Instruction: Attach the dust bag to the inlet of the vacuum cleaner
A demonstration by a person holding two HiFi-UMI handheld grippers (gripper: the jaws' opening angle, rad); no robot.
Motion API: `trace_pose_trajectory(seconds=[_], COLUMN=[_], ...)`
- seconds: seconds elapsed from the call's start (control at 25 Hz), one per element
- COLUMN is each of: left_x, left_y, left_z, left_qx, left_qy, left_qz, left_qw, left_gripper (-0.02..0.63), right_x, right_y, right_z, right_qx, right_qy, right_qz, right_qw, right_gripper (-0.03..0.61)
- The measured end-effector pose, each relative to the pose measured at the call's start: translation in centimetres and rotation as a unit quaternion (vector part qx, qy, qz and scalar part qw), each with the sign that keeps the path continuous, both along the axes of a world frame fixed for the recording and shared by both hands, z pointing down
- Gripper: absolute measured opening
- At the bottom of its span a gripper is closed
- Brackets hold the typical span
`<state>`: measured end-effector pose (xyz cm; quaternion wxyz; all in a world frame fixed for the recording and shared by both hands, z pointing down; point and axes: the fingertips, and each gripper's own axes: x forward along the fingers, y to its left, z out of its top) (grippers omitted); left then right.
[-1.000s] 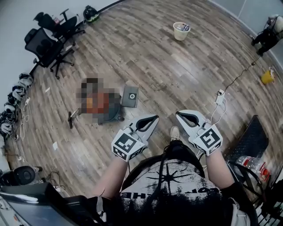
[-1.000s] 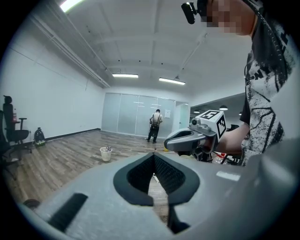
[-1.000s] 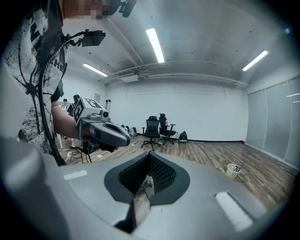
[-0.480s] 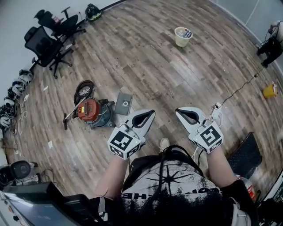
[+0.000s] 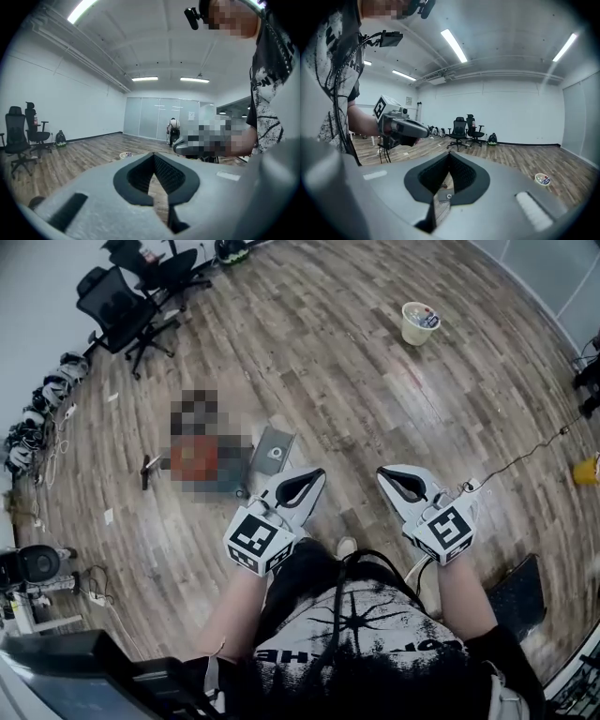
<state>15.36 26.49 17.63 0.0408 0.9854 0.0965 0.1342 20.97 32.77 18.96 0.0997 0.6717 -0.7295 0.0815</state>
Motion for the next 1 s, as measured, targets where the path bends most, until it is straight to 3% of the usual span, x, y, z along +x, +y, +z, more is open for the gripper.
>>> trace_pose_trajectory(seconds=[0.16,0.36,0.56,0.68,1.0], left_x=[0.0,0.9,3.3,3.8,5.3], left_y=[-2.2,-5.5,-11.5,-15.6,-26.3], left_z=[0.6,1.3,-0.1,-0.6,-0.4], left_qx=[-0.008,-0.012,-0.012,-0.009,0.000], left_qy=[-0.009,-0.009,0.000,0.004,0.011], left_qz=[-0.027,-0.040,-0.051,-0.059,-0.071], left_qw=[0.9996,0.9991,0.9986,0.9982,0.9974], left_gripper=[-0.006,-0.006,-0.006,-0.006,-0.006], right_x=[0.2,0.4,2.5,3.3,5.1], right_y=[-3.3,-8.3,-14.8,-19.2,-29.0], right_z=[-0.5,-0.7,-2.0,-2.8,-2.0], right_qx=[-0.013,0.007,0.000,0.011,0.002], right_qy=[0.008,0.038,0.031,0.058,0.046], right_qz=[-0.024,-0.075,-0.093,-0.116,-0.110], right_qw=[1.000,0.996,0.995,0.992,0.993], right_gripper=[0.005,0.005,0.005,0.005,0.005])
